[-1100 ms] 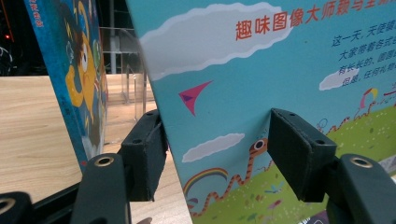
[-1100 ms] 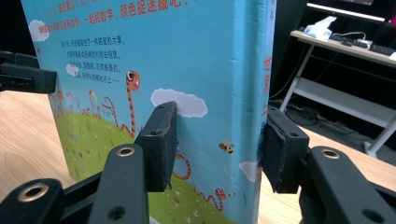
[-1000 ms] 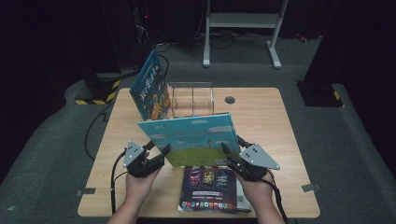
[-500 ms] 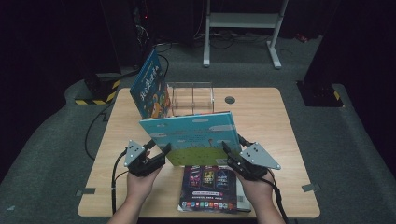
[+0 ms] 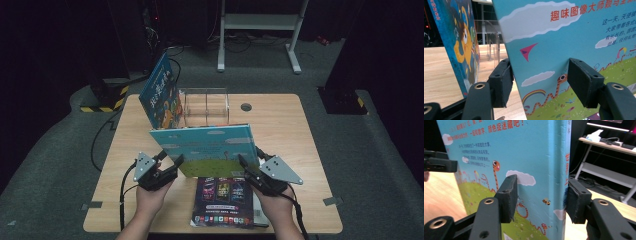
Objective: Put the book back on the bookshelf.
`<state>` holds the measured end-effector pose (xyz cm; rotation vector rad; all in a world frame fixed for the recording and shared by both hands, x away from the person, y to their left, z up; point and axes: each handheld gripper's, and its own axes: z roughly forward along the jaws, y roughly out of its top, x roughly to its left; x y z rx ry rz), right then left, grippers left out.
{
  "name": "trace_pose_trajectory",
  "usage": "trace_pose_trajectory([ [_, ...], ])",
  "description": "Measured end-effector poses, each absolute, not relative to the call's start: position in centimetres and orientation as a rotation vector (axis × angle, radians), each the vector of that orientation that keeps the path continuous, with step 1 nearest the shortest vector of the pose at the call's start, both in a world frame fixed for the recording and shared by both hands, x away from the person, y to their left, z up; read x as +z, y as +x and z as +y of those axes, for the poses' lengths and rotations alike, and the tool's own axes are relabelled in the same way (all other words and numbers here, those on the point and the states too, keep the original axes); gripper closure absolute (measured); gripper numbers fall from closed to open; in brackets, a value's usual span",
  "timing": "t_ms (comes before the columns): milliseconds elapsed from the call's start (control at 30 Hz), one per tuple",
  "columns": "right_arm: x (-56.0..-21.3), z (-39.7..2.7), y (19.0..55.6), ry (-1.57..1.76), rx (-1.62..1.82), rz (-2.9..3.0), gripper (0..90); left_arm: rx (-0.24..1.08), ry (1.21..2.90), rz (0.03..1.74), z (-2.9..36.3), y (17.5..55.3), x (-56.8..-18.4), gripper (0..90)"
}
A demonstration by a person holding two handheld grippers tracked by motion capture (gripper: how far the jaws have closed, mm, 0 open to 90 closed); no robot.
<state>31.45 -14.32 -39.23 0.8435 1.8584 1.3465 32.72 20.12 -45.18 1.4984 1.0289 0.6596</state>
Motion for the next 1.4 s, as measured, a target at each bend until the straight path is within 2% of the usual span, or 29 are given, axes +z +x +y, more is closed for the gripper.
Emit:
trace_pose_trajectory([
  [433,-39.2,-14.0,31.4,0.837,1.378,1.888,39.3,0.66,1.494,1.036,20.6,32.1,-45.8,40.3],
  [667,-39.0,-14.4,31.3,0.824,1.407,1.905,46.5,0.659,1.487,1.027,20.7,31.9,-46.0,40.2],
  [967,-39.4,-14.4,30.1,0.804,1.433,1.923,46.8,0.669,1.487,1.033,21.0,31.3,-46.1,39.1],
  [1233,-38.8,-13.8,30.7,0.773,1.427,1.962,45.9,0.664,1.482,1.04,21.0,31.4,-46.1,38.9],
  [1400,-38.7,-13.4,30.9,0.767,1.429,1.969,48.5,0.659,1.492,1.055,21.0,32.1,-45.8,38.8],
])
